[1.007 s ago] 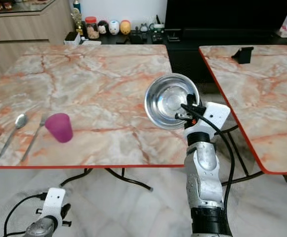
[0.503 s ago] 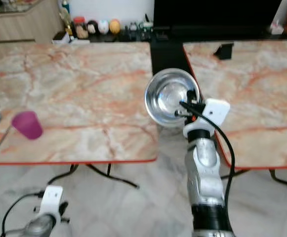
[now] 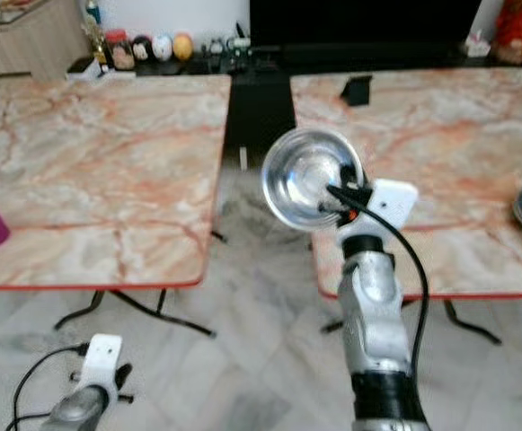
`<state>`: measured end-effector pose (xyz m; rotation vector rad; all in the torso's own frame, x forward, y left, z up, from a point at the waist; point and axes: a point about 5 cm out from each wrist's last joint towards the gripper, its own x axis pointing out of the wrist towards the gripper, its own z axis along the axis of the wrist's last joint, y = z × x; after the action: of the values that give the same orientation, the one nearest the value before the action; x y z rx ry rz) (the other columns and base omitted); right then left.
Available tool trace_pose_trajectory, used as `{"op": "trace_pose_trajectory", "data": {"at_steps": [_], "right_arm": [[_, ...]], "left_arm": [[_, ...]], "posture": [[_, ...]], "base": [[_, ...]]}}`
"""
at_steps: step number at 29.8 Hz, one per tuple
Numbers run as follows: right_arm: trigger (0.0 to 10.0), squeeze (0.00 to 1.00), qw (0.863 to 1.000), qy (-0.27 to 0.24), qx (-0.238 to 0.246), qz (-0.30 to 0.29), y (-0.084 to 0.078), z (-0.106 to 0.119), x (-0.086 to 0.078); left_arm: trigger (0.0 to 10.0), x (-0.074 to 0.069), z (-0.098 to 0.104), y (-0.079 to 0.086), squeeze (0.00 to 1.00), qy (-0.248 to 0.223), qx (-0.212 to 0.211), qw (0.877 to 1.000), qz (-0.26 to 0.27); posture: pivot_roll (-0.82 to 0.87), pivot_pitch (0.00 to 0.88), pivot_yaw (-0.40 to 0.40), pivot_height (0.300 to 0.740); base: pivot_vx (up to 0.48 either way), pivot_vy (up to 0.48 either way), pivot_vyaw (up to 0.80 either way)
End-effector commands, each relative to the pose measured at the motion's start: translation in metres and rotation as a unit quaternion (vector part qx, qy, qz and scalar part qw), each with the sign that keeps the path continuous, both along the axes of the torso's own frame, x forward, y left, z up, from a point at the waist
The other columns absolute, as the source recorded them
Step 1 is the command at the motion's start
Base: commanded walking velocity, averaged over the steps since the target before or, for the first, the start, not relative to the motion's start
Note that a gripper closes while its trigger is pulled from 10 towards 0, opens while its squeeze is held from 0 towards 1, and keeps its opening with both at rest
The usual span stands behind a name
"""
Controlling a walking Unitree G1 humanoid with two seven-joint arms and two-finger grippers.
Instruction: Setting the table
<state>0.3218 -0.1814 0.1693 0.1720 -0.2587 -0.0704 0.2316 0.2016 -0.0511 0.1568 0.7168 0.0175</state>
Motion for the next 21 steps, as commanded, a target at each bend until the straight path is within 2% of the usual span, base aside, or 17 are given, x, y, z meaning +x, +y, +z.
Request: {"op": "trace_pose_trajectory", "data": {"at_steps": [1, 21], "right_arm": [[10.0, 0.00, 1.000, -0.009, 0.000, 0.010, 0.0058, 0.0051, 0.0012], [10.0, 0.00, 1.000, -0.009, 0.000, 0.014, 0.0049, 0.0106, 0.0064]], "left_arm": [[10.0, -0.0066, -0.0028, 0.0099, 0.00, 0.013, 0.010, 1.000, 0.010], [10.0, -0.0028, -0.0003, 0.0090, 0.00, 0.005, 0.009, 1.000, 0.010]], "posture": [[-0.06, 0.000, 0.032, 0.740], [-0.05, 0.000, 0.024, 0.740]], "base": [[0.000, -0.420, 0.00], [0.000, -0.409, 0.00]]}}
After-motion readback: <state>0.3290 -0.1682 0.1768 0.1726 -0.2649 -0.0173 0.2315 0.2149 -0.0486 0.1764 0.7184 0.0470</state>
